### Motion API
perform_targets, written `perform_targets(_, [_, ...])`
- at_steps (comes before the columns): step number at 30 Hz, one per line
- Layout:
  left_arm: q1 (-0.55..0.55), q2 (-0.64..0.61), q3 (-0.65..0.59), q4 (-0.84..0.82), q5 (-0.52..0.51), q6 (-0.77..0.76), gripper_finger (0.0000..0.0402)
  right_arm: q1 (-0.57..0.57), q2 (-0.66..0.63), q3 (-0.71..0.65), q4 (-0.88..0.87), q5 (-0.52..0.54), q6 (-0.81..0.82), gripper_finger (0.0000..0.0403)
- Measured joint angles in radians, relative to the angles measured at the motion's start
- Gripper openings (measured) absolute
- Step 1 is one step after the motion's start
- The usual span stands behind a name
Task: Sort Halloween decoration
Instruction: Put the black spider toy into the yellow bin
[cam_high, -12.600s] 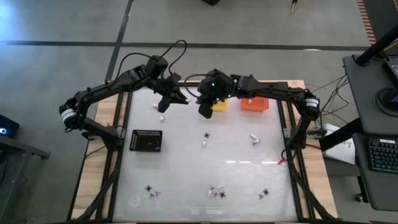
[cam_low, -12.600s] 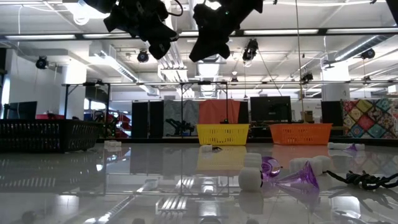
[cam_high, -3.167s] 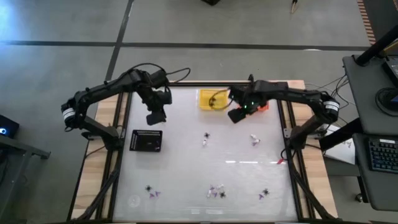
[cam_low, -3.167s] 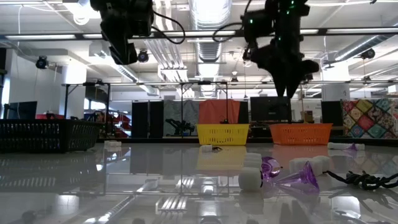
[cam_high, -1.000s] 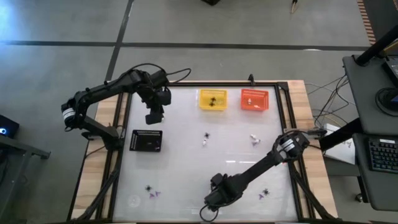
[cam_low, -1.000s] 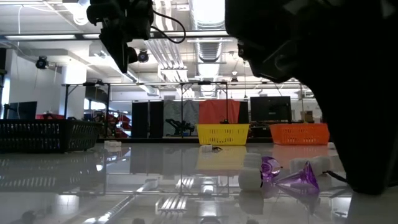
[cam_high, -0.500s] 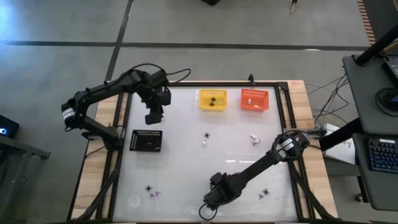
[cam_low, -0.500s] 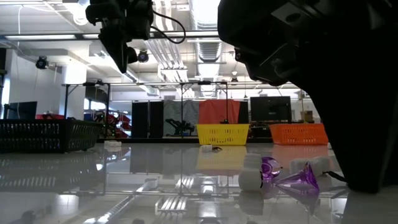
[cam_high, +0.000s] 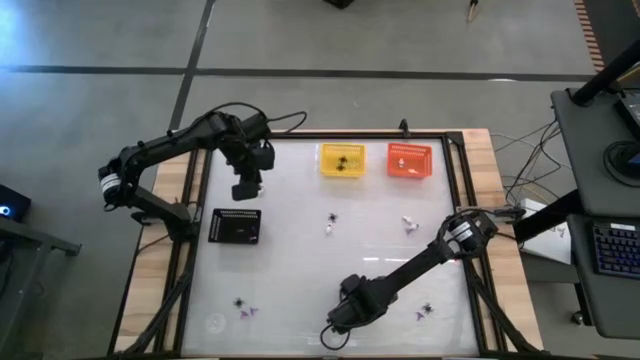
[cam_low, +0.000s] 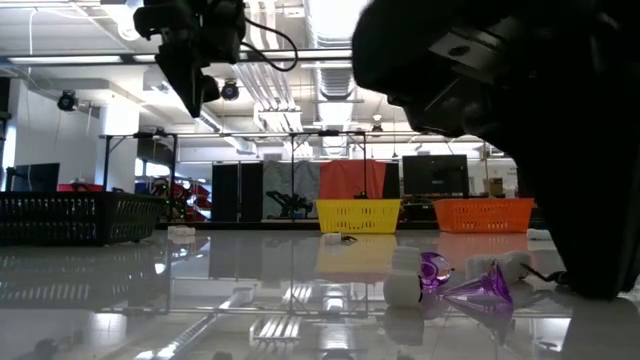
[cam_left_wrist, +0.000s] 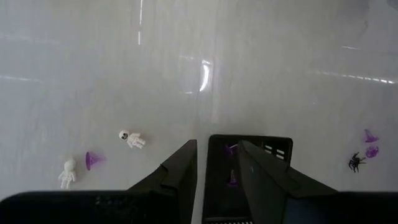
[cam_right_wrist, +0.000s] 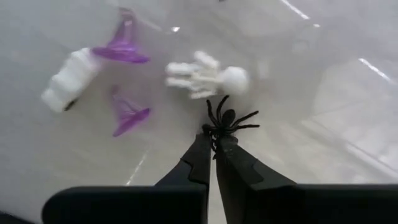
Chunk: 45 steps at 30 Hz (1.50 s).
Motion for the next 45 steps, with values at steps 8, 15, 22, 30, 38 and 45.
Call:
perform_targets(8, [0.0, 0.0, 0.0, -0.014, 0.0, 0.008, 0.01, 0.001, -0.048, 0.053, -0.173, 0.009, 0.002, 0.0008])
perform_targets(15, [0.0, 0.0, 0.0, -0.014, 0.0, 0.01, 0.01, -0.035, -0.103, 0.079, -0.262, 0.112, -0.021, 0.0008])
perform_targets(22, [0.0, 0.0, 0.0, -0.013, 0.0, 0.027, 0.01, -0.123, -0.16, 0.072, -0.285, 0.216, -0.165, 0.0008])
perform_targets(30, [0.003, 0.0, 0.0, -0.011, 0.0, 0.032, 0.01, -0.243, -0.203, 0.068, -0.291, 0.177, -0.365, 0.0009])
perform_targets(38, [0.003, 0.0, 0.0, -0.011, 0.0, 0.033, 0.01, -0.21, -0.206, 0.068, -0.276, 0.082, -0.361, 0.0012])
perform_targets(45, [0.003, 0.0, 0.0, -0.006, 0.0, 0.033, 0.01, -0.199, -0.205, 0.017, -0.141, 0.084, -0.352, 0.0056])
